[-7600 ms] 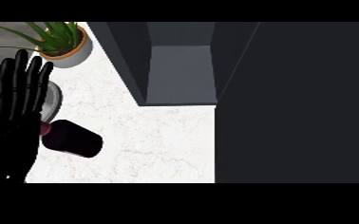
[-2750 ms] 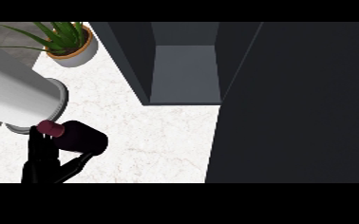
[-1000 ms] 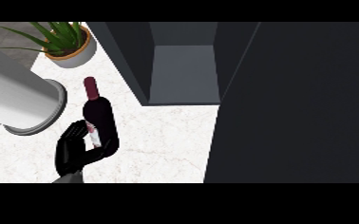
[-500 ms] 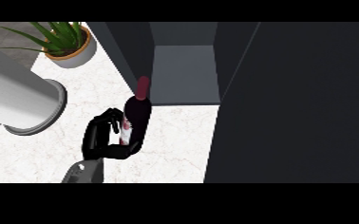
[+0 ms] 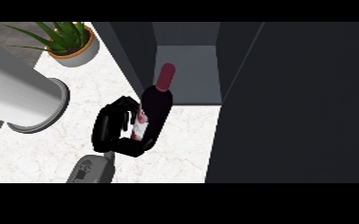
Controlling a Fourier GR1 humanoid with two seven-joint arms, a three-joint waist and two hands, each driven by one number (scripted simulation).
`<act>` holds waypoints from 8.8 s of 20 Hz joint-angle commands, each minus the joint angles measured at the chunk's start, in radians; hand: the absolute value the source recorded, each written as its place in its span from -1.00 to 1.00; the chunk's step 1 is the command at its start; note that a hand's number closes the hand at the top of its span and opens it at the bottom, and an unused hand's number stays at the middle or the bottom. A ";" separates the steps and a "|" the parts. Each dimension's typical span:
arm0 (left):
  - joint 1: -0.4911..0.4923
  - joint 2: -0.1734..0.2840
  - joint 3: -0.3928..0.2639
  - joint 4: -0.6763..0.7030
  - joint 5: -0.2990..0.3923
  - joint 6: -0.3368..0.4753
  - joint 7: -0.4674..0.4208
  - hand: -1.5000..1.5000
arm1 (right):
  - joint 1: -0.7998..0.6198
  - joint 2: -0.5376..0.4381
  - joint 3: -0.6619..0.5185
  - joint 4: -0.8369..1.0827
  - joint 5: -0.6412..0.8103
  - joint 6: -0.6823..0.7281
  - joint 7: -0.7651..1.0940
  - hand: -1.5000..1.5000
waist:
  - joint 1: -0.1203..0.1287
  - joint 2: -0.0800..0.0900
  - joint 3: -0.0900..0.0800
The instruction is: Pick up the wine, place it into the cabinet and close the cabinet
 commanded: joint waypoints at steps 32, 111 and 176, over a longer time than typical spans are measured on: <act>-0.556 -0.014 -0.216 -0.008 0.054 0.531 0.469 1.00 | 0.061 0.015 -0.054 -0.063 -0.110 0.041 0.000 -1.00 | -0.016 0.007 0.000; -0.942 0.018 -0.068 1.122 0.456 0.529 -0.067 1.00 | 0.010 0.084 -0.021 0.058 -0.118 0.105 -0.110 -1.00 | -0.089 0.045 -0.003; -0.982 -0.014 -0.095 1.090 0.708 0.493 0.058 1.00 | 0.029 0.102 -0.064 0.091 -0.184 0.147 -0.155 -1.00 | -0.151 0.056 -0.002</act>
